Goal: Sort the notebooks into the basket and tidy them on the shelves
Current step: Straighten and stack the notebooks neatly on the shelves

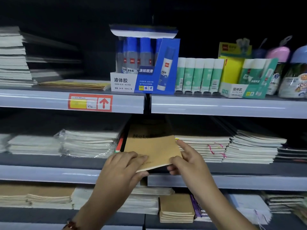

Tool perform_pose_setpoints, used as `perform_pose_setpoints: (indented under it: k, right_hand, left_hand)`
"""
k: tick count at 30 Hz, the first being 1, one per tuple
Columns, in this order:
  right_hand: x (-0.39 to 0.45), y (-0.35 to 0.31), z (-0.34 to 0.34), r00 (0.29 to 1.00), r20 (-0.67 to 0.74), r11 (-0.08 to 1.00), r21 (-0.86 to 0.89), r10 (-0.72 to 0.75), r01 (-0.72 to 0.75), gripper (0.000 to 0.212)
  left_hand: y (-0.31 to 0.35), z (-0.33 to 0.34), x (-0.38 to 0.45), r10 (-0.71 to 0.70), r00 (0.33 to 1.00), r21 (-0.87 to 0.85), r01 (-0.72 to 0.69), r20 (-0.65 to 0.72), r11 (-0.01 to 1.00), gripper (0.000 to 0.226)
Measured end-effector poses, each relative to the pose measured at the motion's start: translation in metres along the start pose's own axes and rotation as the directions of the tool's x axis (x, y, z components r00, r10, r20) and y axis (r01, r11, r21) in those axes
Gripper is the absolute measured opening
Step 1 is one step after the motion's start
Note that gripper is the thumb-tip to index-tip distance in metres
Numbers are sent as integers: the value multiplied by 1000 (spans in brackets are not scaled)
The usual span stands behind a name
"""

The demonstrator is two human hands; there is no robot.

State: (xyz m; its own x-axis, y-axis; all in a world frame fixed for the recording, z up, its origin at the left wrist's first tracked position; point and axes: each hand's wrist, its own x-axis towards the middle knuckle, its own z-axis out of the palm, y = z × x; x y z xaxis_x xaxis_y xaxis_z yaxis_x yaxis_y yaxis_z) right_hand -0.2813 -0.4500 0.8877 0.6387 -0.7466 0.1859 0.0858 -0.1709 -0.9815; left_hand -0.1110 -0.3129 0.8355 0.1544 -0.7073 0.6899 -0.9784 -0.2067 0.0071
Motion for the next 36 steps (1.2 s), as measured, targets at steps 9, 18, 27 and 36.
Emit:
perform_pose_setpoints:
  k: [9,18,27,36]
  right_hand:
    - [6,17,0,999,-27,990,-136,-42,38,32]
    - [15,46,-5,983,26,856,-489,-180,169,32]
    - [26,52,-7,975,117,740,-636,-189,220,65]
    - [36,52,-8,971,41,771,-600,-235,212,56]
  left_hand:
    - [-8,-7,-6,-200,979,-140,204,45,969,39]
    - [-19,9,1,-414,909,-408,396,47,823,32]
    - [-27,14,12,-559,827,-488,511,56,707,31]
    - [-37,4,0,-487,858,-444,505,164,740,54]
